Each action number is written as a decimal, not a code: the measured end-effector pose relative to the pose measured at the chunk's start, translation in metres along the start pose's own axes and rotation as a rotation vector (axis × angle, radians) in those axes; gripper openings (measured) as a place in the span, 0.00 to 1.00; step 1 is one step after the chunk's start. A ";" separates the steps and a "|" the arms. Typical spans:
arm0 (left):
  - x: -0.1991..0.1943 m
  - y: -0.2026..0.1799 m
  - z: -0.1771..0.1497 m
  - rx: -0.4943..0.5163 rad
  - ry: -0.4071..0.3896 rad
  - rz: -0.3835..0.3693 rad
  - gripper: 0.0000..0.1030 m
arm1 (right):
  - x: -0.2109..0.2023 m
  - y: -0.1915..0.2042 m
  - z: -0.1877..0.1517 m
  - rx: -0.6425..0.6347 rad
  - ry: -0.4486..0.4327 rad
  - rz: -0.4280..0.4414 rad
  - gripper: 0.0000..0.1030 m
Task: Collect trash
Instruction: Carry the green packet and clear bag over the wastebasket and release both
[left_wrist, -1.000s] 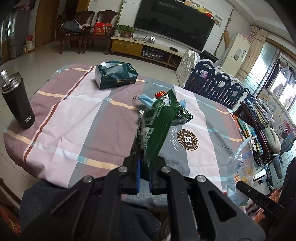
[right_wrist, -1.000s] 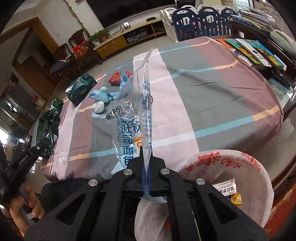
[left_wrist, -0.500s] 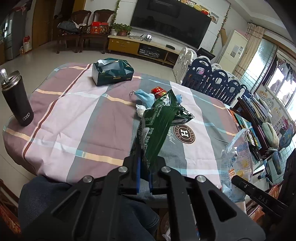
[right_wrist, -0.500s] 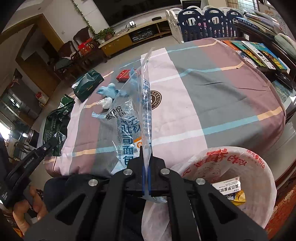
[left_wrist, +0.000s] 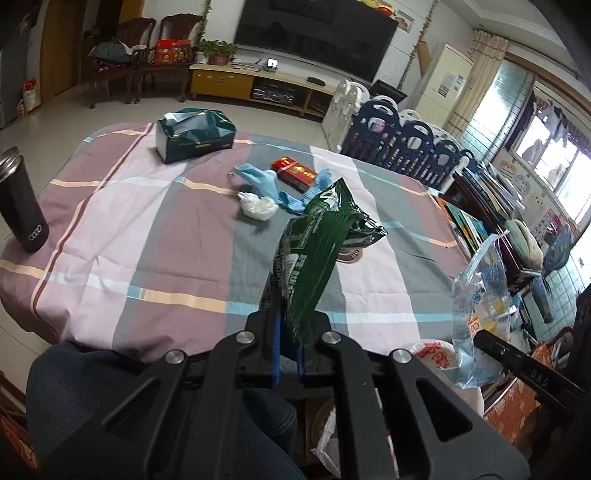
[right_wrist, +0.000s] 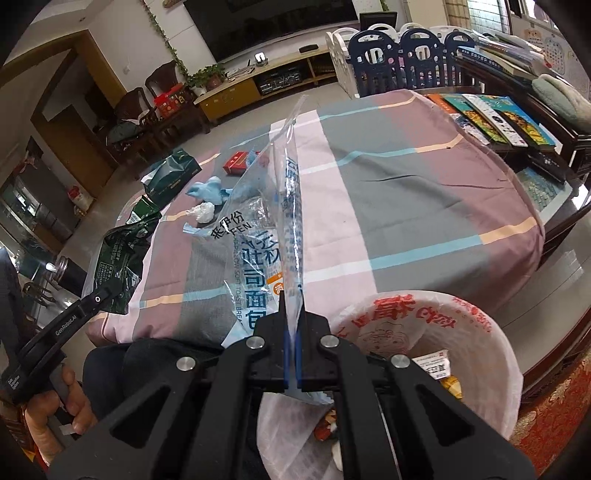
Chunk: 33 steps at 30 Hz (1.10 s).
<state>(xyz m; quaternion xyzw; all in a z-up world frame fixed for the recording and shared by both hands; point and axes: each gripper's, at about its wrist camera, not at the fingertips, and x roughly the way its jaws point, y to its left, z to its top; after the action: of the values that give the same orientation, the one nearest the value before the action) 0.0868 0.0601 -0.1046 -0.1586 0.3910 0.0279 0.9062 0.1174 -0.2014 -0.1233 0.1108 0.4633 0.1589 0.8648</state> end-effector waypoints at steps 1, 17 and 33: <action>0.001 -0.007 -0.004 0.019 0.018 -0.039 0.07 | -0.007 -0.007 -0.003 0.001 -0.001 -0.016 0.03; 0.027 -0.099 -0.067 0.307 0.291 -0.395 0.07 | 0.010 -0.102 -0.093 0.160 0.326 -0.172 0.49; 0.054 -0.155 -0.132 0.577 0.428 -0.368 0.80 | -0.062 -0.159 -0.054 0.413 -0.010 -0.227 0.69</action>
<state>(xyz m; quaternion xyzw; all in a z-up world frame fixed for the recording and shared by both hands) 0.0584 -0.1317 -0.1871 0.0330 0.5278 -0.2793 0.8015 0.0671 -0.3697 -0.1588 0.2332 0.4913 -0.0382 0.8383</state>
